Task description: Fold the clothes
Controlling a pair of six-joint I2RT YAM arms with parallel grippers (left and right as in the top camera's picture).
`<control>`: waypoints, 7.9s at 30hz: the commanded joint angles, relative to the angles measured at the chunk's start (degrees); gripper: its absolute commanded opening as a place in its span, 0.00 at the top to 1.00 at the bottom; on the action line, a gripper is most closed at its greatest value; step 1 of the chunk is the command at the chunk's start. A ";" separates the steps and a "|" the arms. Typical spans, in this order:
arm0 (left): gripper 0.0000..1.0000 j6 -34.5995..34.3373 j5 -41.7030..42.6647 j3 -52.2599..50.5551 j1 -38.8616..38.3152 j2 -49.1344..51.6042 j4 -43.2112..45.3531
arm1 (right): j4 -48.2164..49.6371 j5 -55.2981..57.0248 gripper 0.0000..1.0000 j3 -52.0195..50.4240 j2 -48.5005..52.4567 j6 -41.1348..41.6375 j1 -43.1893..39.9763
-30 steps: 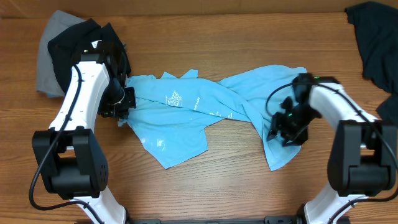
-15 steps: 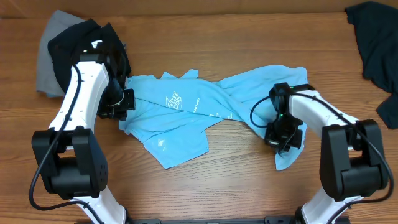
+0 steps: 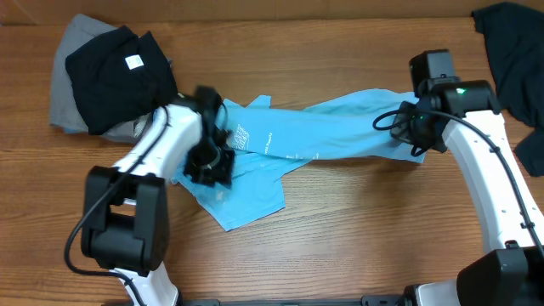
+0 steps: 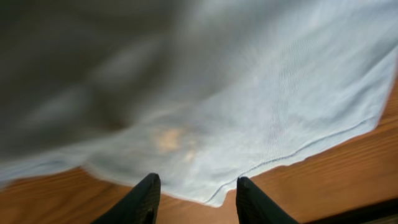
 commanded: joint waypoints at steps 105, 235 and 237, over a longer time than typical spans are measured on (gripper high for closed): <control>0.96 -4.70 -10.58 -3.52 12.20 -28.65 -8.92 | 53.55 -48.04 0.23 8.96 18.62 2.69 -18.71; 0.96 2.73 -11.82 27.41 13.11 -3.08 -28.76 | -12.63 -18.32 0.96 -2.45 5.62 -8.94 -23.45; 0.95 2.47 -12.37 16.26 13.31 -6.05 -24.20 | -8.83 -18.25 0.93 -9.86 5.62 -6.62 -23.98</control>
